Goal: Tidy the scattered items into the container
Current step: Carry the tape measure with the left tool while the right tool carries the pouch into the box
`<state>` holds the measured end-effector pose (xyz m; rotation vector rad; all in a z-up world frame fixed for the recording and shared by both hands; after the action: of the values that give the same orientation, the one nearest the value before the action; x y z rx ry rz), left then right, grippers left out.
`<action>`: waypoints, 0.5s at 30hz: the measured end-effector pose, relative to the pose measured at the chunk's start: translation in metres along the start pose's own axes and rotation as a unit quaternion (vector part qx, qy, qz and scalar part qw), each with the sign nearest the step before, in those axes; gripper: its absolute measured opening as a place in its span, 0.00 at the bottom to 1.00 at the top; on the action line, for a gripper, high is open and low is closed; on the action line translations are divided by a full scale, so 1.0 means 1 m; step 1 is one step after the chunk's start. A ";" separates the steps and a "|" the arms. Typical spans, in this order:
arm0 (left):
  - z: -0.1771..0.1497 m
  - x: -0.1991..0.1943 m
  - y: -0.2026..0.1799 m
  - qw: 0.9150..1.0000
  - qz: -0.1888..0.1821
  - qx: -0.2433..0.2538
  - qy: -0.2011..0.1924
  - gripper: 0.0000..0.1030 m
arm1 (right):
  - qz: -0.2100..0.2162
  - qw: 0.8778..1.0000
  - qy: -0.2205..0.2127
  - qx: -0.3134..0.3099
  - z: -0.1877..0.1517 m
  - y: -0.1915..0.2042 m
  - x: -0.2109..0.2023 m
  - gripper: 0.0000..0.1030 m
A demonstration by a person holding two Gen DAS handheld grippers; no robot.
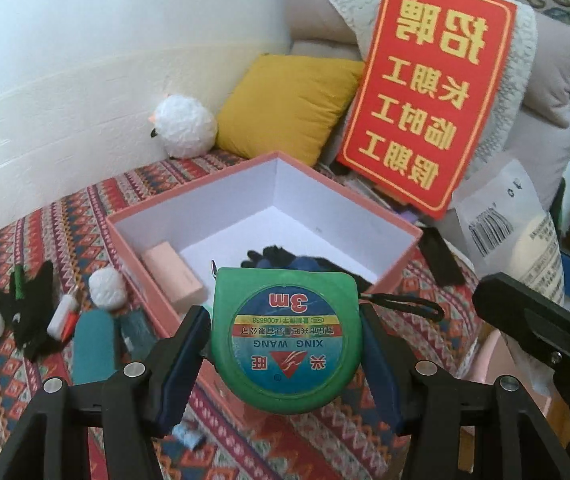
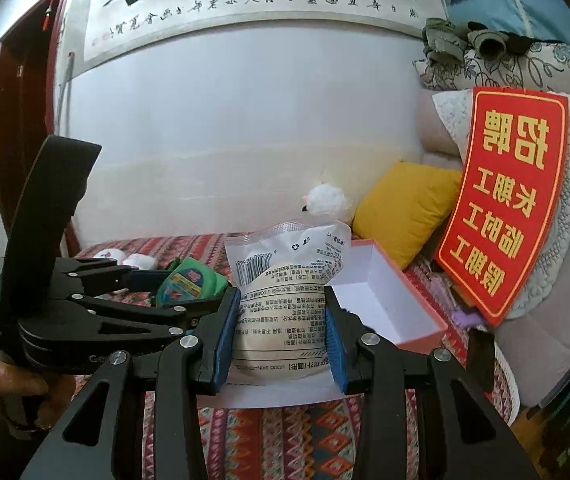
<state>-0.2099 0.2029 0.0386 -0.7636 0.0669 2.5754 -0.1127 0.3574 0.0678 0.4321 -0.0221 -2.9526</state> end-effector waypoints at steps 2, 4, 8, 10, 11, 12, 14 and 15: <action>0.007 0.014 0.003 1.000 0.002 0.000 0.002 0.60 | 0.003 1.000 0.009 0.004 0.003 -0.009 0.021 0.40; 0.014 0.028 0.007 1.000 0.004 0.000 0.006 0.60 | 0.008 1.000 0.020 0.011 0.005 -0.019 0.046 0.40; 0.029 0.057 0.020 1.000 0.008 -0.002 0.011 0.60 | 0.009 0.999 0.031 0.016 0.010 -0.037 0.091 0.40; 0.036 0.073 0.029 1.000 0.010 -0.006 0.015 0.60 | 0.007 0.999 0.035 0.017 0.014 -0.045 0.115 0.40; 0.039 0.081 0.033 1.000 0.012 -0.008 0.017 0.60 | 0.005 0.999 0.037 0.016 0.016 -0.049 0.127 0.40; 0.043 0.089 0.037 1.000 0.013 -0.010 0.018 0.60 | 0.003 0.999 0.038 0.014 0.018 -0.053 0.137 0.40; 0.050 0.106 0.045 1.000 0.015 -0.013 0.020 0.60 | -0.001 0.999 0.040 0.009 0.023 -0.060 0.158 0.40; 0.053 0.115 0.049 1.000 0.015 -0.014 0.021 0.60 | -0.003 0.999 0.041 0.007 0.025 -0.063 0.167 0.40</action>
<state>-0.3436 0.2144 0.0193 -0.8333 0.0554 2.5941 -0.2876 0.3932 0.0418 0.5559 -0.0333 -2.9392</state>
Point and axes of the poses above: each gripper's, at about its wrist camera, not at the fingertips, and x roughly the way its jaws point, y to its left, z to its top, the point moved 3 cm from there along x, roughly the way its jaws point, and after that the axes turned 8 degrees about -y, right-handed, at the moved point
